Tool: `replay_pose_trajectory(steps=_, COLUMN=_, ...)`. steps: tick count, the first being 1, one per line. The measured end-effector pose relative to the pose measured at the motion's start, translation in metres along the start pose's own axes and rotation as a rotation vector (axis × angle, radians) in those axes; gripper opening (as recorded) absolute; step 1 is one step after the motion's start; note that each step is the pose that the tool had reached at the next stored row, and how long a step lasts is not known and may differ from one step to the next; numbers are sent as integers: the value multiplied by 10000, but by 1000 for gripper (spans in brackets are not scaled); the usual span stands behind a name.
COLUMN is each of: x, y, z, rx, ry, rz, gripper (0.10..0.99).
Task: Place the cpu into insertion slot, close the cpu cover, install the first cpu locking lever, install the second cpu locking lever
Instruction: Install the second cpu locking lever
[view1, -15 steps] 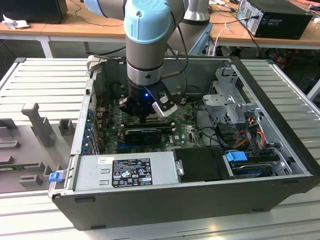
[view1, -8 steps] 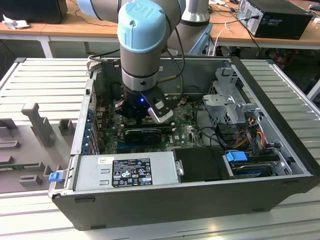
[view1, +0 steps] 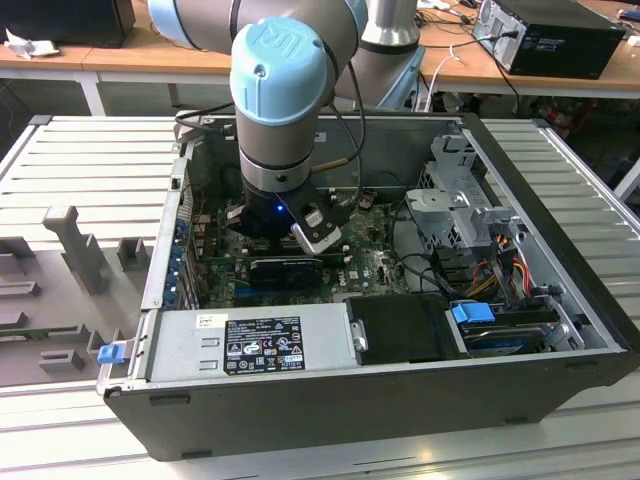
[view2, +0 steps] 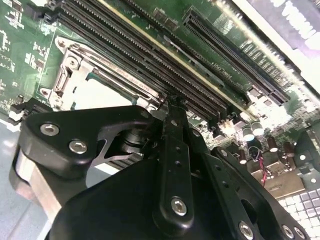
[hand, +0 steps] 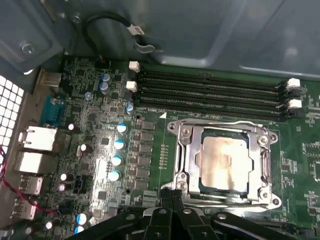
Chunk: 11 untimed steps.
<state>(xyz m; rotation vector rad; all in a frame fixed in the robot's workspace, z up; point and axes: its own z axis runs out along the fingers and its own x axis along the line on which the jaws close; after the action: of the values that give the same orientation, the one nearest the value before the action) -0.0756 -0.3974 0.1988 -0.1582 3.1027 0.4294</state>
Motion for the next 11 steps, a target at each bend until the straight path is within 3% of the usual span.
replay_pose_trajectory(steps=4, x=24, y=1, z=34, rx=-252, ry=-24, rz=-4, gripper=106)
replay_pose_trajectory(steps=6, x=30, y=7, z=17, rx=-281, ry=-30, rz=-3, gripper=106)
replay_pose_trajectory(steps=11, x=25, y=86, z=-246, rx=-279, ry=-26, rz=-2, gripper=106)
